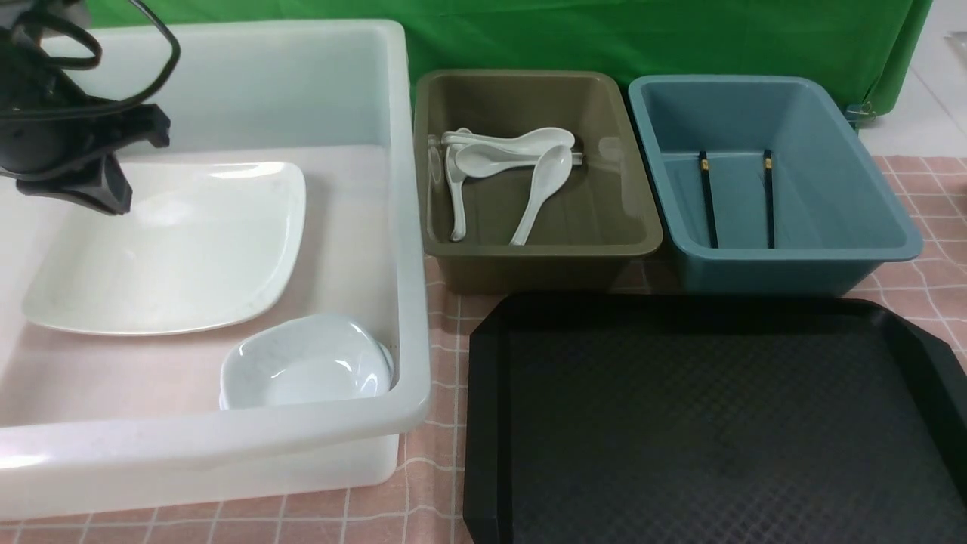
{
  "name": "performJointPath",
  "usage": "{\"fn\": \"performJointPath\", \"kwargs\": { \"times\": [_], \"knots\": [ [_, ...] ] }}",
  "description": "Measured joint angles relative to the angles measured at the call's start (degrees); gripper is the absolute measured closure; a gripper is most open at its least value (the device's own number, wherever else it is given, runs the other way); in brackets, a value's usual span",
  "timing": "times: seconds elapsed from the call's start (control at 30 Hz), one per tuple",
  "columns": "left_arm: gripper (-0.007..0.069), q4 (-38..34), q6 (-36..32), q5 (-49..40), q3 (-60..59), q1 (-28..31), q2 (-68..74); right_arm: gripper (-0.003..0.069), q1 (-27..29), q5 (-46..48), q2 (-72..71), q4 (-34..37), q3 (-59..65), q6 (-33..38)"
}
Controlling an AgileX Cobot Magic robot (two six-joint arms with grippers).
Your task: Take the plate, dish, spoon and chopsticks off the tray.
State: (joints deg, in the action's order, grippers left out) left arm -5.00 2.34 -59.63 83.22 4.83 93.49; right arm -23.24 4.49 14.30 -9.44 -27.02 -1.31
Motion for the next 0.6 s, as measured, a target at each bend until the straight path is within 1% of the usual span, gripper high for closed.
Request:
{"fn": "performJointPath", "kwargs": {
  "times": [0.1,0.2,0.43,0.6],
  "knots": [
    [0.0627,-2.1,-1.5,0.0,0.0,0.0,0.0,0.0626,0.0,-0.1,0.0,0.0,0.2,0.0],
    [0.0627,-5.9,-4.6,0.0,0.0,0.0,0.0,0.0627,0.0,-0.1,0.0,0.0,0.2,0.0],
    [0.0627,-6.9,-6.8,0.3,0.0,0.0,0.0,0.0617,0.0,0.0,0.0,0.0,0.4,0.0],
    [0.0627,-6.8,-7.0,-0.5,0.0,0.0,0.0,0.0615,0.0,0.2,0.0,0.0,0.8,0.0]
  ]
}}
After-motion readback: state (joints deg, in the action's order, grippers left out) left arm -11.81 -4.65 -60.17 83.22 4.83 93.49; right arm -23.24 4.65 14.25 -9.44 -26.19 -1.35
